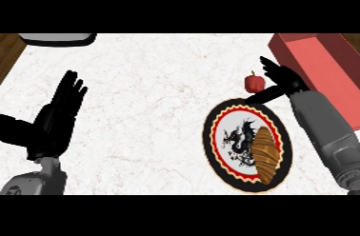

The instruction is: Pick the bell pepper from the plate and place it in the cardboard box

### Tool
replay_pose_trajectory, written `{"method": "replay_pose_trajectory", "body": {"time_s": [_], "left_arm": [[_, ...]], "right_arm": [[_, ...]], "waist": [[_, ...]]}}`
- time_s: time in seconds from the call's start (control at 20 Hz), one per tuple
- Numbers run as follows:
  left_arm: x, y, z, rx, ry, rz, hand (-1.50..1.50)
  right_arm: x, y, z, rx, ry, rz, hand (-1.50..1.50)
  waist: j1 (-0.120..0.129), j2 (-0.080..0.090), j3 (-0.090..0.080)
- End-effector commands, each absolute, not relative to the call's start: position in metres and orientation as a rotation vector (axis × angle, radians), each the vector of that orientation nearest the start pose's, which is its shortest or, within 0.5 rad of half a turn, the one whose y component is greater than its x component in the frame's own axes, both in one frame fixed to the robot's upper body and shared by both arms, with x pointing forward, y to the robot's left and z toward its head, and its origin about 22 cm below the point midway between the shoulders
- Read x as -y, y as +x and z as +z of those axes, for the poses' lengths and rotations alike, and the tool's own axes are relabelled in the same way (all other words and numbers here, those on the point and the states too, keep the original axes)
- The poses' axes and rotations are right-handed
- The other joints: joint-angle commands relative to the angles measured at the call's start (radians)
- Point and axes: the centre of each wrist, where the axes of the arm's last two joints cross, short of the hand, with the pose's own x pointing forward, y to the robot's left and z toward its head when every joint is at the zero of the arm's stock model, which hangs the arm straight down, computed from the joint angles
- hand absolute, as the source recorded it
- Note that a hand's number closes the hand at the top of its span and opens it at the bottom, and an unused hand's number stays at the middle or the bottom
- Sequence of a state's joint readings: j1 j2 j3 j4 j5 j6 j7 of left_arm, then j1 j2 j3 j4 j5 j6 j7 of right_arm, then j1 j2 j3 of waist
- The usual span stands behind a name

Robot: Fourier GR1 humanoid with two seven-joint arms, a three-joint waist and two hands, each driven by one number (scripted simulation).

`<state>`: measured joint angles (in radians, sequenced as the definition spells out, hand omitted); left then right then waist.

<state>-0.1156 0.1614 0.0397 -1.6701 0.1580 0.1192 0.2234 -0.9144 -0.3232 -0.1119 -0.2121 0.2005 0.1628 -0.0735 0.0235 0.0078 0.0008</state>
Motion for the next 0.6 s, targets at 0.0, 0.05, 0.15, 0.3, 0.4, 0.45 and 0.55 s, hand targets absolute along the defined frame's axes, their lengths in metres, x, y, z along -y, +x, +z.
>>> {"method": "replay_pose_trajectory", "body": {"time_s": [0.0,0.05,0.15,0.3,0.4,0.45,0.55], "left_arm": [[-0.242,0.266,0.055,1.558,0.066,0.101,0.00],[-0.257,0.276,0.062,1.552,0.041,0.074,0.00],[-0.252,0.266,0.062,1.571,0.039,0.090,0.00],[-0.257,0.267,0.061,1.555,0.059,0.098,0.00],[-0.262,0.275,0.060,1.566,0.071,0.080,0.00],[-0.246,0.279,0.072,1.566,0.051,0.085,0.00],[-0.243,0.265,0.053,1.557,0.045,0.095,0.00]], "right_arm": [[0.291,0.414,0.012,1.122,-0.184,0.470,-1.50],[0.289,0.422,0.022,1.129,-0.199,0.464,-1.50],[0.270,0.409,-0.007,1.142,-0.214,0.461,-1.50],[0.290,0.412,0.005,1.159,-0.215,0.461,1.50],[0.283,0.414,0.007,1.174,-0.229,0.524,1.50],[0.274,0.408,-0.006,1.204,-0.263,0.553,1.50],[0.268,0.416,0.006,1.228,-0.288,0.566,1.50]], "waist": [[-0.007,-0.002,0.000],[0.006,0.004,0.001],[0.006,0.003,0.001],[0.001,0.001,0.000],[-0.003,0.000,0.000],[0.004,0.003,0.001],[0.004,0.001,0.000]]}}
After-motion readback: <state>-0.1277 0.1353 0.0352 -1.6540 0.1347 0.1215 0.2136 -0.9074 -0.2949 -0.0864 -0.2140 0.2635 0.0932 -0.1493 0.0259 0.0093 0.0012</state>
